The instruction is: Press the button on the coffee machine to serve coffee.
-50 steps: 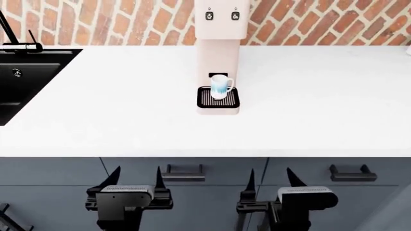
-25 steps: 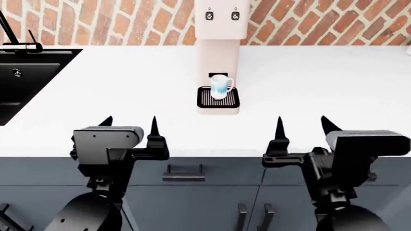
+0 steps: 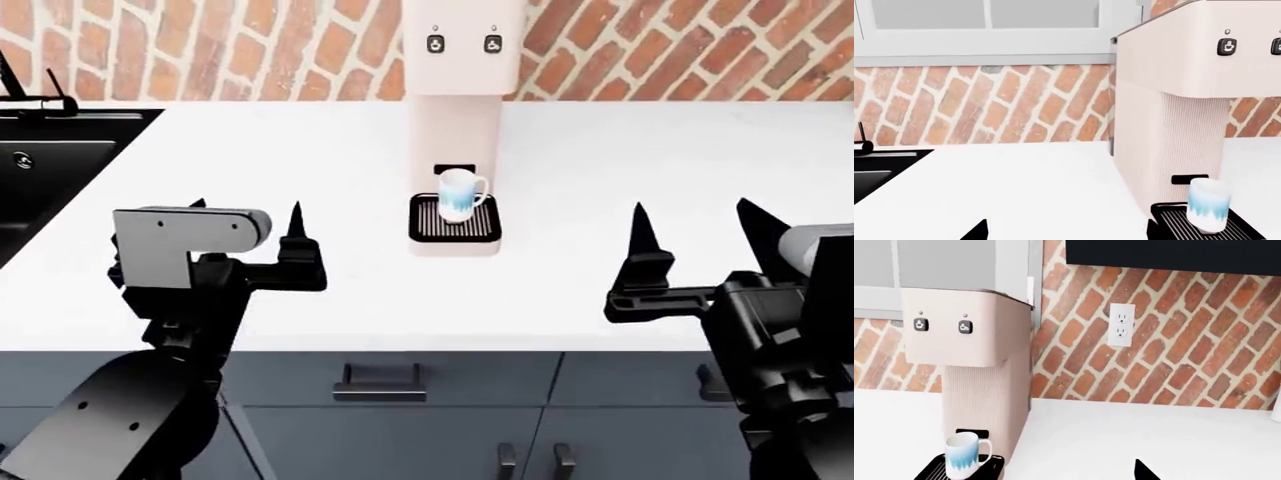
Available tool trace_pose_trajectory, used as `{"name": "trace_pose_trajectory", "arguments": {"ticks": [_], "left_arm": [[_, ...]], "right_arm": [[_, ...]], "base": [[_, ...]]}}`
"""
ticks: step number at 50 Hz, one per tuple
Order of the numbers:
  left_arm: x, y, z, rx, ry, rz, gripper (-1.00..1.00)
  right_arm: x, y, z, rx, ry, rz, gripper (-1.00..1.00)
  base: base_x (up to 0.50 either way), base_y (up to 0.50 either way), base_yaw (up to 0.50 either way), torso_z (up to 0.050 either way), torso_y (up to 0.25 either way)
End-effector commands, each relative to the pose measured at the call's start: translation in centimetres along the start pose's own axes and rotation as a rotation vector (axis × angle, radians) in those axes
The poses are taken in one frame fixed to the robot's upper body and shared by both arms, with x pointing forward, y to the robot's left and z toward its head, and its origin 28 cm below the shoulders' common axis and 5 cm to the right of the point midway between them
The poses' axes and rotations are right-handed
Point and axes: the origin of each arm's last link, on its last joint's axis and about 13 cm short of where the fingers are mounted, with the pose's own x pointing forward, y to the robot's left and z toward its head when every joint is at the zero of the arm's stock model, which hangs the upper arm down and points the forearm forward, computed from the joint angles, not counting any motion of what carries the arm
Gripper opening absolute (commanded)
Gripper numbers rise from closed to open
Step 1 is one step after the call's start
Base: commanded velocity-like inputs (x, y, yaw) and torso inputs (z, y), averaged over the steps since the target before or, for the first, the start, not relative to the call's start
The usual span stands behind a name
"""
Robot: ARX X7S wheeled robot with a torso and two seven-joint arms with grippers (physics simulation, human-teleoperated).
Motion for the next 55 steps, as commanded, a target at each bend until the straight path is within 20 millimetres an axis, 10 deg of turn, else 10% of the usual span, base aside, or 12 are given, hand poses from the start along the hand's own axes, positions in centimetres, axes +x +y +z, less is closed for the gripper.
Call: {"name": "trace_pose_trajectory", "arguments": {"ticks": [1,43,55], "left_arm": [[-0.1,0.6,-0.2,-0.013,0.004,0.024,1.00],[-0.8,0.6,-0.5,0.003,0.011,0.022,1.00],[-0.9,1.1,-0.5,0.003,0.014,0.026,1.00]], "right_arm": [[-0.4,-0.2,-0.2,-0.014,0.000,-0.002,1.00],[0.1,0.7,-0.2,-0.023,0.032,0.035,1.00],[-0.4,3.2,2.7,-0.071,-0.018,0.176,1.00]], "base": [[0.50,0.00,0.00,0.000,0.000],[0.30,-0.02,0.00,0.000,0.000],[0.00,0.00,0.00,0.000,0.000]]}}
